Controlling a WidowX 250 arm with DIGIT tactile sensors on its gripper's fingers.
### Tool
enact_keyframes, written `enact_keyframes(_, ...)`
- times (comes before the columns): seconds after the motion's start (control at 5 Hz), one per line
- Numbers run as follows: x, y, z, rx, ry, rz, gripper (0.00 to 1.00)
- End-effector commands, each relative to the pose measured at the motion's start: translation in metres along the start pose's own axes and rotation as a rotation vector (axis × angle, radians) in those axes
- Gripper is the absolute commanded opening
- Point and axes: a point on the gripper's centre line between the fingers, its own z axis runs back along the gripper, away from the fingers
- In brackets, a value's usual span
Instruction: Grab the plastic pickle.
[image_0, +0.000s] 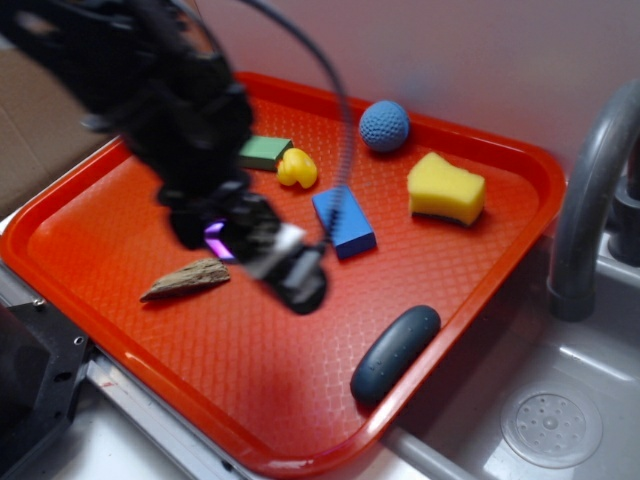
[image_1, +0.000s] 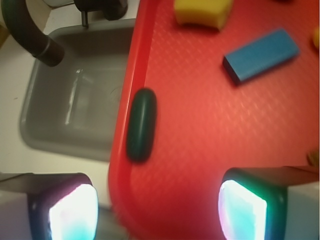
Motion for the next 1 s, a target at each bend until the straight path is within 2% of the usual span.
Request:
enact_keyframes(0.0, 0.013, -0.013, 0.010, -0.027, -0.040, 0.011, 1.00)
enact_keyframes(0.4, 0.013, -0.013, 0.010, -0.027, -0.040, 0.011, 1.00)
enact_keyframes(0.6, 0.017, -0.009, -0.019, 0.005, -0.003, -0.003, 1.00)
enact_keyframes(0.8, 0.020, -0.011, -0.046, 0.002, 0.013, -0.005, 1.00)
